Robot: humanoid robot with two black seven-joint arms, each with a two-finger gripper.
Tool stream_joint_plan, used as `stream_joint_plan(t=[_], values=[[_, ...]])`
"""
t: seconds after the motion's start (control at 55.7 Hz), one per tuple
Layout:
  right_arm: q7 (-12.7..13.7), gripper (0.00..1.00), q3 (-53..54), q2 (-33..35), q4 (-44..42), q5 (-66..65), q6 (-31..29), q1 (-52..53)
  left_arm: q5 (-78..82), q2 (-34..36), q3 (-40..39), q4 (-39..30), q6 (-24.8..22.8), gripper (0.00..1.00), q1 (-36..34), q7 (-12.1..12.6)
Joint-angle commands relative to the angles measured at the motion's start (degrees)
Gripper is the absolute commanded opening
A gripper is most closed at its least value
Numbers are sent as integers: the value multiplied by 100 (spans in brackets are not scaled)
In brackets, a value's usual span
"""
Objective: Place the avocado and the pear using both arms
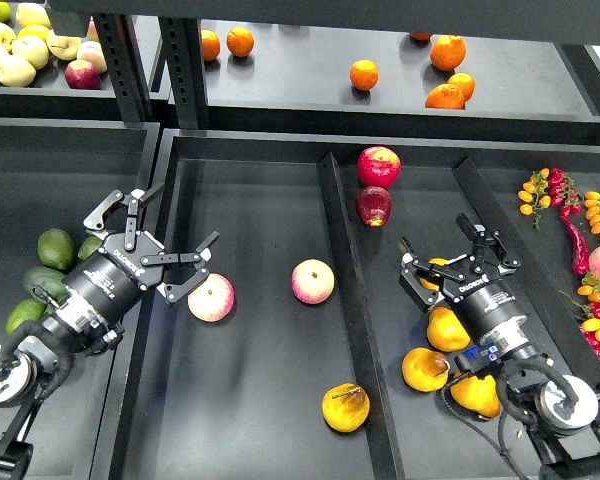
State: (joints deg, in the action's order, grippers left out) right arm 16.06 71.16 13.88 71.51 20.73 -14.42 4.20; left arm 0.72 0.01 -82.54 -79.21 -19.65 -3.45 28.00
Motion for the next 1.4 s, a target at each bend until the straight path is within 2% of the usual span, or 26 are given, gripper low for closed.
stream_joint_plan(t=[0.0, 0.251, 0.377, 0.431, 0.646, 0.862, 1.149, 1.382], values=[[582, 100, -339, 632, -23, -7, -289, 124, -1, -1, -26, -7, -74, 99, 344, 0], [1194, 100, -1551, 1538, 12, 10, -369, 985, 7, -1, 89, -7, -549, 99, 687, 0], [1194, 100, -2220, 1916, 39, -60, -553, 1355, 16, -1, 212, -7, -584, 99, 793, 0], [1194, 100, -2668, 2162, 12, -393, -878, 1680, 42, -1, 282, -7, -619, 99, 811, 0], [1194, 100, -3143, 2426, -155, -1448, -1358, 1707, 51, -1, 633, -15, -619, 99, 819, 0], [1194, 100, -3231, 2356, -603, -2441, -1358, 1698, 60, -1, 713, -15, -619, 99, 819, 0], [1194, 99, -3714, 2048, -796, -2512, -1358, 1645, 51, -1, 713, -15, -628, 99, 819, 0], [1194, 98, -3811, 1512, -1332, -2538, -1358, 1689, 51, -1, 722, -15, -690, 99, 819, 0]])
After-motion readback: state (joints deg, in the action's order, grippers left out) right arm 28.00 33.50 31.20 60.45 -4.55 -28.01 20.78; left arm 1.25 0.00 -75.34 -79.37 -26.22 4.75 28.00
